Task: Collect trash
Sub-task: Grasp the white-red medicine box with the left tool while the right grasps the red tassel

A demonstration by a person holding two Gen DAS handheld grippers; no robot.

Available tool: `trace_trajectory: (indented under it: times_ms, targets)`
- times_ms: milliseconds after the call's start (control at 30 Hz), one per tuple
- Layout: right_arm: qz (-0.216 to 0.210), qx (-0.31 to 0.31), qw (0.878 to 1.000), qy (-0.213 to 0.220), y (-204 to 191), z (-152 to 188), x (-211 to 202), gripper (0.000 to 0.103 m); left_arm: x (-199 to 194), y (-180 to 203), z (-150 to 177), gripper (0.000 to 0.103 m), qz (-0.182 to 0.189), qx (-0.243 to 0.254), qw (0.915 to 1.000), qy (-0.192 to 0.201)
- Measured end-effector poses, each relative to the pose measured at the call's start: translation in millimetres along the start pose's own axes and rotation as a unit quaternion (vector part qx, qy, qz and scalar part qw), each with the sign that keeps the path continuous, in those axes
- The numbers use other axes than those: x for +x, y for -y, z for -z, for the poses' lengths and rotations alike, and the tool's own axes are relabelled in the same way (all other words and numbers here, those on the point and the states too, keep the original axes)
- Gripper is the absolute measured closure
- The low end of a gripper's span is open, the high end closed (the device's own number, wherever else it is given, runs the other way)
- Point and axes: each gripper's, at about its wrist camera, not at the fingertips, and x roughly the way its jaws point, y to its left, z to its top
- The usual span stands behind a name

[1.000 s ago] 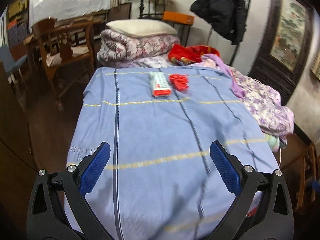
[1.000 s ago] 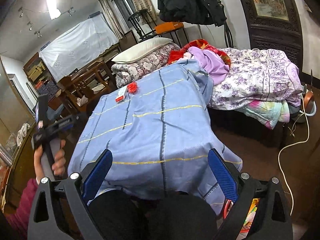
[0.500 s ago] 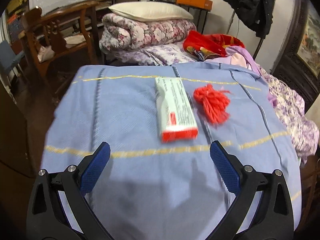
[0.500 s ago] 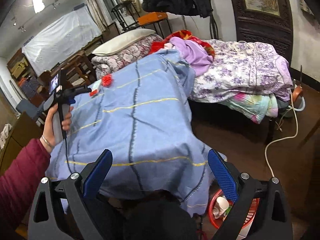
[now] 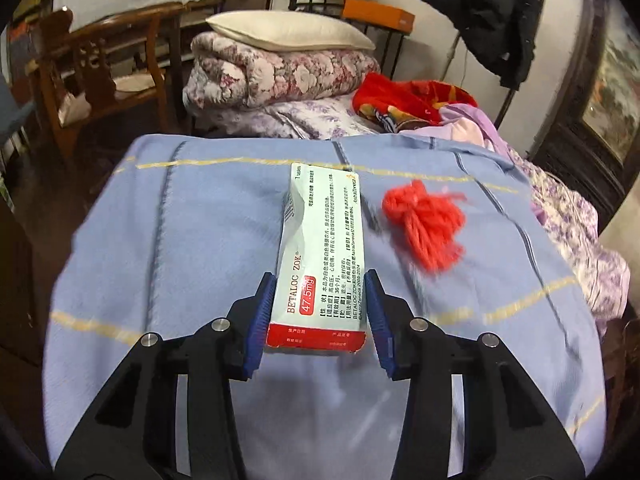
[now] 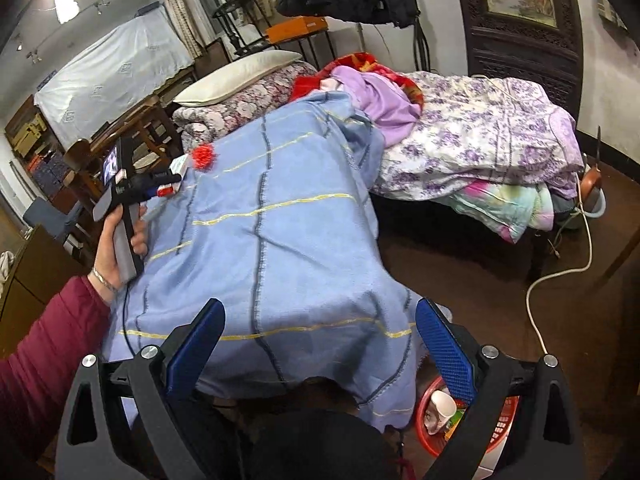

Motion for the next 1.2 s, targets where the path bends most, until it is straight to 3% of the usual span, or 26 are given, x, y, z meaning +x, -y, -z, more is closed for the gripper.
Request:
trace_trajectory:
  times_ms: [233, 400, 500, 600, 733, 800, 1067, 1200]
  targets:
    - [-0.032, -0.013, 0.999, -0.005, -22, 9, -2, 0.009, -58, -55, 53, 0.058, -0.008, -0.037, 0.9993, -0.002]
    - [-0.063, -0.013, 0.998, -0.018, -43, 11, 3, 0.009, -68, -84, 66, 0.058, -0.012, -0.073, 0.9971, -0.017]
    - [-0.066, -0.033, 0.997, -0.017, -59, 14, 2, 0.009, -66, -72, 66, 0.052, -0.042, -0.042, 0.9979, -0.025]
    - [-0.057, -0.056, 0.997, -0.015, -74, 14, 2, 0.009, -60, -59, 66, 0.037, -0.055, -0.006, 0.9978, -0.037]
    - [-0.057, -0.057, 0.997, -0.020, -83, 12, 7, 0.009, -57, -57, 69, 0.015, -0.061, 0.006, 0.9969, -0.049]
    - [-0.055, -0.058, 0.996, -0.024, -88, 9, 11, 0.009, -54, -57, 69, 0.010, -0.064, 0.010, 0.9963, -0.058]
    - [-0.056, -0.101, 0.993, -0.022, -128, -29, 38, 0.009, -51, -54, 68, 0.007, -0.072, 0.015, 0.9953, -0.063]
    - [-0.057, -0.140, 0.988, -0.018, -157, -71, 75, 0.010, -50, -53, 67, 0.007, -0.072, 0.013, 0.9954, -0.063]
